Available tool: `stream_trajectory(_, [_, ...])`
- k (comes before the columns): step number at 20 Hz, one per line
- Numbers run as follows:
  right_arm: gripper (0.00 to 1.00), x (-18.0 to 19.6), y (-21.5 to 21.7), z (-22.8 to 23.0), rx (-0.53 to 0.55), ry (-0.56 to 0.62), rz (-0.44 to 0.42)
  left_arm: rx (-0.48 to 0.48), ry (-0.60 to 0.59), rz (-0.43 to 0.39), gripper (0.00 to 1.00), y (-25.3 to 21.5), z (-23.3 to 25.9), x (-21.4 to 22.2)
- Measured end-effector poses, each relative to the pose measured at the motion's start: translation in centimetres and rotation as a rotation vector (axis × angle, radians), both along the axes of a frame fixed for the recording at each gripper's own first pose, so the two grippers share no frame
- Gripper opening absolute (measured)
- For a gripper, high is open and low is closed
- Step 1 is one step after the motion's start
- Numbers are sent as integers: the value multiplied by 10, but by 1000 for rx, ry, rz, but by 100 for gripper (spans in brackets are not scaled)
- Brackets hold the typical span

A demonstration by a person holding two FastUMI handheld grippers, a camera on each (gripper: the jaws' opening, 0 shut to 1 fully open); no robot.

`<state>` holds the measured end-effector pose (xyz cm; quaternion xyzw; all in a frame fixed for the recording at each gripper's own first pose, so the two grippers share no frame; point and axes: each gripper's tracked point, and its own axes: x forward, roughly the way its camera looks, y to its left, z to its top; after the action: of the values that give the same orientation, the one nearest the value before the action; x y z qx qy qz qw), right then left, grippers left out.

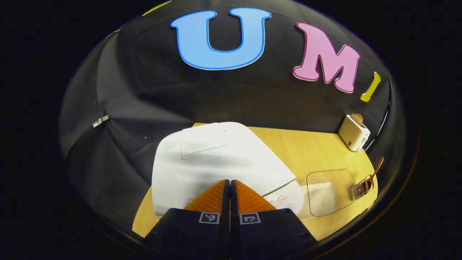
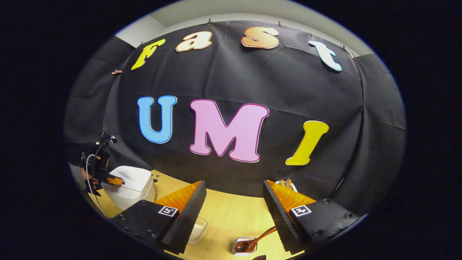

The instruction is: Close the left gripper, press the button to open the rice cooker; take a wooden spoon from the chopstick holder with the right hand, scoop a spoonful of rice and pour it into the rice cooker, then put the wooden spoon back into the chopstick holder.

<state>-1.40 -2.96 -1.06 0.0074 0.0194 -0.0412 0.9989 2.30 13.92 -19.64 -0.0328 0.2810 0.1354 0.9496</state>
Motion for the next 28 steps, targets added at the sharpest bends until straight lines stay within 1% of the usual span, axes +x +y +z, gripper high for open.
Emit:
stream_trajectory(4, [97,2,-2,1,10,-3,-3,11,-148,25,6,13,57,15])
stream_trajectory(8, [97,2,-3,3,14,-8,-6,93,-252,26,6,29,106,33])
stream_trajectory(11, [97,0,-6,2,11,-8,-13,138,-303,23,6,35,129,43])
stream_trajectory(15, [97,-4,-15,-2,9,-1,-36,202,-402,24,5,36,160,47])
stream_trajectory(18, [97,-8,-24,-14,17,17,-59,201,-458,17,5,27,173,46])
stream_trajectory(21, [97,-13,-29,-31,40,43,-75,191,-513,-9,5,16,184,44])
stream_trajectory(23, [98,-15,-34,-42,39,60,-85,193,-541,-26,22,8,192,44])
stream_trajectory(24, [97,-17,-36,-47,38,68,-88,198,-550,-34,41,5,193,44])
stream_trajectory(28, [97,-22,-46,-71,42,101,-101,196,-560,-80,97,-21,195,41])
